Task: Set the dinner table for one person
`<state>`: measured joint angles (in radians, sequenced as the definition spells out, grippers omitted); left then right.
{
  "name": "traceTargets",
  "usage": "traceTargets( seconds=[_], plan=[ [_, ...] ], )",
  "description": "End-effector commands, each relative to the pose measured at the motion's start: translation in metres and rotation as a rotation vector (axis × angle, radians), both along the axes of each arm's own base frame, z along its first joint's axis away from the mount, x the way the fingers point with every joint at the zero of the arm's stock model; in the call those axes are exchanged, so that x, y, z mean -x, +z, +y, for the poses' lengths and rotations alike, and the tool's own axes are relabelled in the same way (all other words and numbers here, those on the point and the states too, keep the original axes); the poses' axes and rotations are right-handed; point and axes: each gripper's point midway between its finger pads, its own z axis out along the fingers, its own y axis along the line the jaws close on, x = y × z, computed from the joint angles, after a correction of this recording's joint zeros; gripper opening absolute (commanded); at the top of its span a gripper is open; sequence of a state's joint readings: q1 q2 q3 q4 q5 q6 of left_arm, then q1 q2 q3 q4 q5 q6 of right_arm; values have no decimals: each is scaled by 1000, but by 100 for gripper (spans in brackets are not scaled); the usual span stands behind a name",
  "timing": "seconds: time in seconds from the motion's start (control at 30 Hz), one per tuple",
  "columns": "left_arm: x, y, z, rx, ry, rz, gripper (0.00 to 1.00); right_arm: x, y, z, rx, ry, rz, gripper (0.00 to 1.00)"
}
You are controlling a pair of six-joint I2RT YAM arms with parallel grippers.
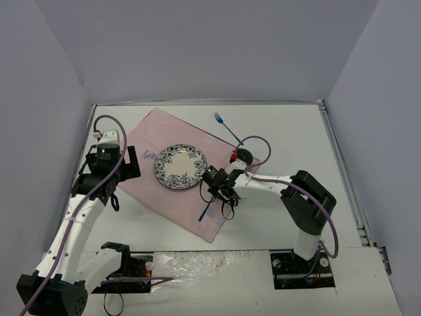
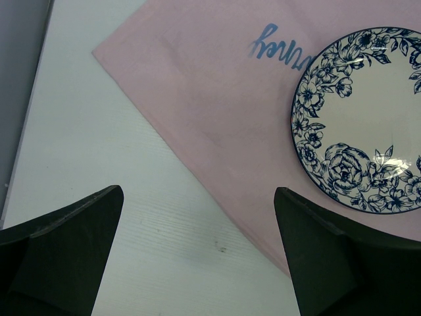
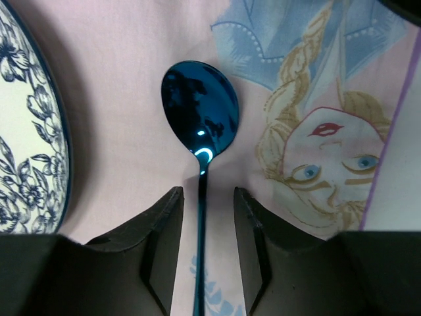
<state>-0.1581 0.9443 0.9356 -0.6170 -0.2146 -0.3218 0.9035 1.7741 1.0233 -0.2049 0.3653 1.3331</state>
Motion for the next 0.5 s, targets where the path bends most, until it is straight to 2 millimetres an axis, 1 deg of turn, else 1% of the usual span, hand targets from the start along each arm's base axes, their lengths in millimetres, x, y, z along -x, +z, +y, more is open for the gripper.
traceTargets(
  seconds=[0.0, 0.1, 0.17, 0.23, 0.3, 0.37, 0.4, 0.47],
  plan=[
    [-8, 18, 0, 3, 6, -69, 97, -2, 44, -13, 61, 46, -71, 36],
    [-8, 18, 0, 3, 5, -67, 97, -8, 72, -10, 67, 95, -124, 38],
    [-8, 18, 0, 3, 5, -65, 97, -14, 95, -8, 82, 143, -168, 40],
    [-9, 16, 0, 3, 6, -60, 97, -23, 126, -6, 109, 214, -232, 43],
    [-9, 15, 0, 2, 6, -57, 97, -33, 151, -10, 156, 252, -291, 48],
    [-10, 15, -1, 3, 5, -56, 97, -50, 178, -17, 190, 288, -345, 55],
    [-10, 15, -1, 2, 5, -56, 97, -61, 184, -27, 222, 309, -348, 56],
    [-10, 15, 0, 1, 6, -53, 97, -78, 195, -39, 264, 356, -362, 57]
  ],
)
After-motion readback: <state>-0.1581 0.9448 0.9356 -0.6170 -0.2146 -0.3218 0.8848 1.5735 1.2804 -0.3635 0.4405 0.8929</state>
